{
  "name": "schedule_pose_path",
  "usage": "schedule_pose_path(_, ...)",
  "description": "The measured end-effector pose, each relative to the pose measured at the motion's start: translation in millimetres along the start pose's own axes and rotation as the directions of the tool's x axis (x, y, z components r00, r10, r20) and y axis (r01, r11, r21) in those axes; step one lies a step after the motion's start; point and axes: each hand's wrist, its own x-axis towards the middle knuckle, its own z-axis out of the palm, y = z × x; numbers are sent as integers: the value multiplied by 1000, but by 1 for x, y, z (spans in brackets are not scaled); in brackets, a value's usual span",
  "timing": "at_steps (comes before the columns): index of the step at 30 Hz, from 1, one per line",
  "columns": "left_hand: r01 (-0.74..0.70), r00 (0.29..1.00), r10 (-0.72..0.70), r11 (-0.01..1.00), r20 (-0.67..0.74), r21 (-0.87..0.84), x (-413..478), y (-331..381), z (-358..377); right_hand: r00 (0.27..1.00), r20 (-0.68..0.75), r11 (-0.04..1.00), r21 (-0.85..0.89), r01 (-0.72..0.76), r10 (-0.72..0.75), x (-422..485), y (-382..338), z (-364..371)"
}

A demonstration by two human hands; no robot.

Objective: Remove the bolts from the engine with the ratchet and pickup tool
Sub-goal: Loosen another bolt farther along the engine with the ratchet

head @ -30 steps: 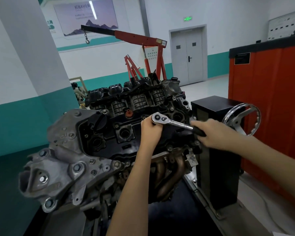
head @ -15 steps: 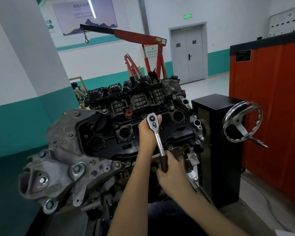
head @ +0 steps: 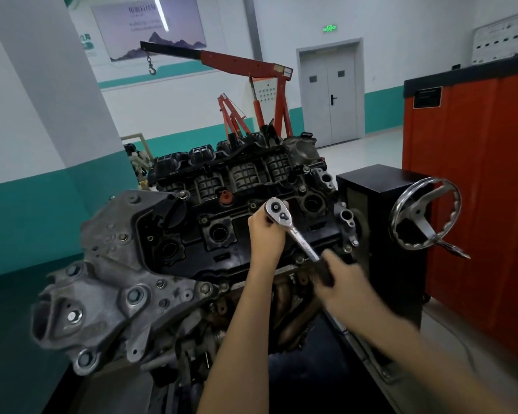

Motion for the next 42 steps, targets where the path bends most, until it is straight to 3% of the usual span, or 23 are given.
schedule_pose_path(3, 64, 995, -67, 997, -77, -41, 6, -1, 3, 994, -34, 930, 357, -88, 107, -15, -29, 57)
schedule_pose_path(6, 102, 992, -105, 994, -66, -42, 7, -2, 0, 994, -6, 918, 385, -95, 106, -14, -34, 65)
schedule_pose_path(11, 47, 996, -50, 998, 73, 48, 8, -4, -6, 977, 174, 992, -8, 124, -120, 20, 6, -33)
schedule_pose_path(14, 31, 997, -35, 998, 64, 63, 10, -3, -9, 950, 244, 839, -461, 290, -194, 63, 6, -84)
schedule_pose_path(16, 60, 998, -60, 998, 22, 18, 9, -5, -11, 944, 197, 711, -621, 328, -264, 73, -1, -86)
schedule_pose_path(17, 67, 998, -67, 998, -1, -9, 9, -7, -11, 951, 150, 709, -638, 301, -269, 70, 0, -79)
schedule_pose_path(19, 54, 999, -54, 998, -6, -34, 6, -7, -9, 978, 55, 840, -505, 200, -200, 48, 6, -55)
schedule_pose_path(21, 41, 999, -41, 998, 1, -40, 4, -6, -5, 996, 8, 980, -181, 86, -86, 16, 5, -21)
schedule_pose_path(24, 71, 997, -73, 995, -33, -66, 5, -5, -1, 999, -24, 978, 206, -36, 41, -9, -18, 37)
schedule_pose_path(27, 100, 993, -103, 994, -54, -50, 8, -5, -3, 997, -4, 928, 366, -70, 77, -13, -37, 68)
schedule_pose_path(30, 100, 995, -101, 995, -13, -10, 10, -6, -8, 997, 64, 976, 212, -44, 31, -4, -19, 35)
schedule_pose_path(33, 68, 996, -70, 997, 63, 30, 8, -4, -10, 979, 176, 983, -135, 127, -102, 24, 5, -35)
schedule_pose_path(35, 48, 997, -52, 997, 65, 57, 9, -2, -9, 962, 222, 863, -442, 246, -161, 54, 6, -75)
schedule_pose_path(37, 39, 999, -40, 998, 28, 47, 7, -3, -10, 946, 209, 727, -606, 324, -247, 72, -3, -91)
schedule_pose_path(39, 51, 999, -51, 999, -14, 8, 5, -3, -9, 954, 154, 734, -611, 296, -257, 68, -3, -83)
schedule_pose_path(40, 57, 998, -57, 998, -21, -4, 3, -3, -9, 968, 122, 786, -565, 249, -219, 58, 1, -71)
schedule_pose_path(42, 54, 999, -54, 999, -6, -8, 2, -3, -7, 993, 68, 947, -300, 116, -100, 26, 7, -39)
